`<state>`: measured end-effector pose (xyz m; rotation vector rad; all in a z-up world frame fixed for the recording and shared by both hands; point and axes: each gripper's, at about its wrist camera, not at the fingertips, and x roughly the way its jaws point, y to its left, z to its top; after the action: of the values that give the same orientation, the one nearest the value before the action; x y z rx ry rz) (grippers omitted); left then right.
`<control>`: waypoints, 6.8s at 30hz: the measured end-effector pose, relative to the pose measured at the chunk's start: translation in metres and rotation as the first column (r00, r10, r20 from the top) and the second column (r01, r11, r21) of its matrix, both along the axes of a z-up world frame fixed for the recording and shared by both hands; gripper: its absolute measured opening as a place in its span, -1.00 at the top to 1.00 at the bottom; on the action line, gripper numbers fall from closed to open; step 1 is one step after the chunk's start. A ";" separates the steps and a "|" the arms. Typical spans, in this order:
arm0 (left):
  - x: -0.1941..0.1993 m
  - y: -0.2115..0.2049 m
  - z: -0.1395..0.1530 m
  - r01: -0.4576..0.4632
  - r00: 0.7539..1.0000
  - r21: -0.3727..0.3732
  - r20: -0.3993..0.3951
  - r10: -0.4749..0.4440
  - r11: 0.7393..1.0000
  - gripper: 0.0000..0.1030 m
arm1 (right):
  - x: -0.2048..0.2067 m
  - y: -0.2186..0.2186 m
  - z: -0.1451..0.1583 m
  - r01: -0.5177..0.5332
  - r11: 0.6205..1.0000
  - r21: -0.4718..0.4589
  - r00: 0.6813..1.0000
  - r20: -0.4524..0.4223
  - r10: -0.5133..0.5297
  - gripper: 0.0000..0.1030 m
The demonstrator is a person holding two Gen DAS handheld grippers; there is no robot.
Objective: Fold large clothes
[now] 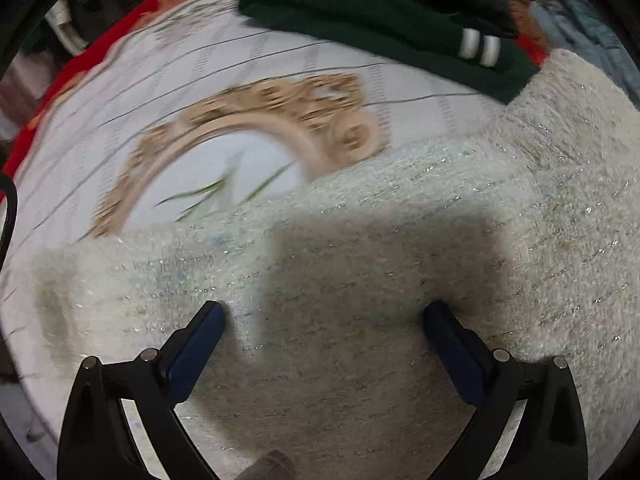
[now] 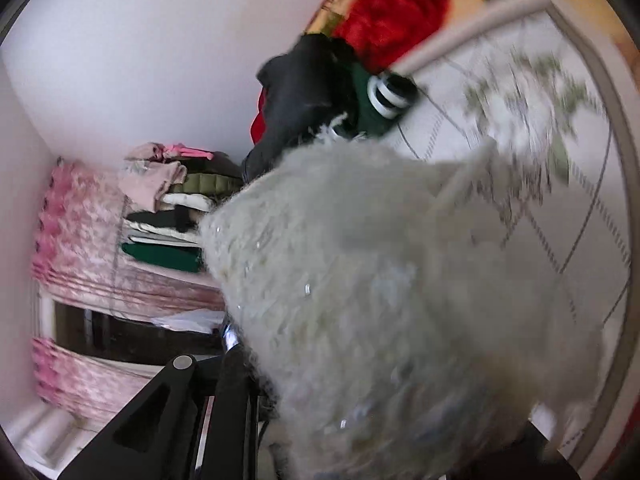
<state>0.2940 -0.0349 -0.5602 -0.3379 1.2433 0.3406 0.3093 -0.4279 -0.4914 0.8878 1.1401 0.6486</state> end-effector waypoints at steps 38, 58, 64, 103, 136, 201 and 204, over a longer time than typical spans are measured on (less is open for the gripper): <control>-0.375 0.222 0.151 -0.685 0.719 0.009 0.166 0.675 0.728 -0.96 | -0.259 0.370 -0.010 -0.734 0.275 -0.621 0.391 -0.056 0.919 -0.02; -0.286 0.136 0.001 -0.366 0.924 -0.071 -0.144 0.354 0.928 -1.00 | -0.128 0.246 -0.034 -0.678 0.540 -0.500 0.735 -0.440 0.516 0.71; -0.266 0.158 0.080 -0.368 0.929 -0.004 -0.038 0.368 0.930 -0.99 | -0.112 0.250 -0.023 -0.672 0.552 -0.493 0.740 -0.476 0.476 0.64; -0.240 0.177 0.012 -0.387 0.922 -0.104 -0.068 0.382 0.916 -1.00 | -0.054 0.213 -0.122 -0.771 0.617 0.159 0.543 -0.343 0.767 -0.72; -0.329 0.199 0.063 -0.567 0.730 -0.430 0.132 0.671 0.702 0.57 | -0.128 0.230 -0.097 -0.551 0.823 0.136 0.763 -0.318 0.563 -0.09; 0.157 0.155 0.228 0.117 0.954 0.248 0.242 -0.179 0.962 -0.94 | 0.309 0.121 0.145 0.104 0.464 -0.880 0.990 0.134 0.033 -1.00; 0.131 0.148 0.259 0.167 0.943 0.279 0.237 -0.236 0.946 -0.94 | 0.252 0.141 0.182 0.172 0.388 -0.905 0.985 0.170 -0.040 -1.00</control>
<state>0.4246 0.1132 -0.3008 -0.0289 0.9443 0.2634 0.5610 -0.2873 -0.3093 -0.0824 1.0908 -0.1269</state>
